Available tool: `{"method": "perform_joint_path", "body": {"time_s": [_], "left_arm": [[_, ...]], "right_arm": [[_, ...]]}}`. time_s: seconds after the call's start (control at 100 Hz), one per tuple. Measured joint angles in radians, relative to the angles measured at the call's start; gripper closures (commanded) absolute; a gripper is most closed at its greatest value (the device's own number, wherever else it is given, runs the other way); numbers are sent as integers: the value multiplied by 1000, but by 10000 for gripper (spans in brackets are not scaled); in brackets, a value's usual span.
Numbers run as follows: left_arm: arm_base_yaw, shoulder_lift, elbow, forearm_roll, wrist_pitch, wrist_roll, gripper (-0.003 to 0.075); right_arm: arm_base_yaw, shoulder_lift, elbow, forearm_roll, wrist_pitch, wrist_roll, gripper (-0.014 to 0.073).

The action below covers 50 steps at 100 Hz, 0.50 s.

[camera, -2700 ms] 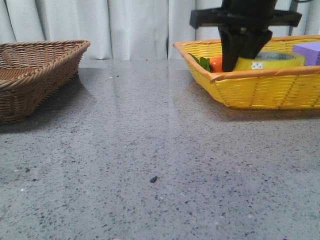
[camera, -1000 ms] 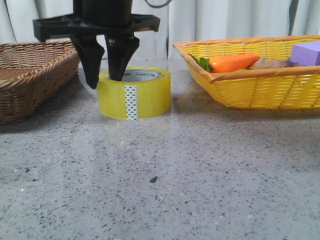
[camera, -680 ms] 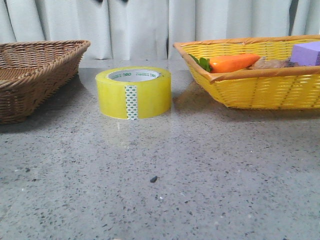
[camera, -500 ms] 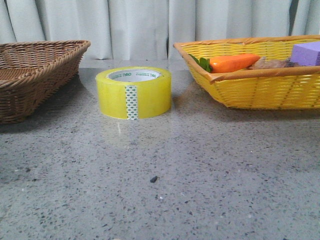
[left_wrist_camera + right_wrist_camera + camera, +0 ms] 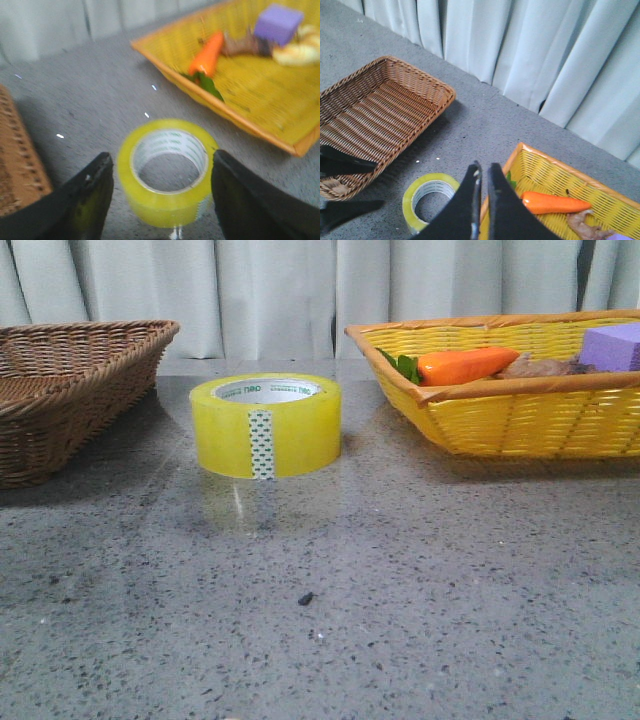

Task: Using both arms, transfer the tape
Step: 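Lower the left gripper onto the tape roll and grasp its rim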

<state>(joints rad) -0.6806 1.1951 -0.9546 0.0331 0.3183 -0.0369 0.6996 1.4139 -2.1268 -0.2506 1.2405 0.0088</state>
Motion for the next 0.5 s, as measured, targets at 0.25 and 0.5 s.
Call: {"method": "perform_joint_path", "body": {"time_s": [0.25,0.5], "left_arm": [[-23,268,-250,-71,274,121,314],[-23,438,-397,-132,407,236,314]], "right_arm": [[0,-35,0,-4,28,0,668],[0,-35,0,-6,32,0,668]]}}
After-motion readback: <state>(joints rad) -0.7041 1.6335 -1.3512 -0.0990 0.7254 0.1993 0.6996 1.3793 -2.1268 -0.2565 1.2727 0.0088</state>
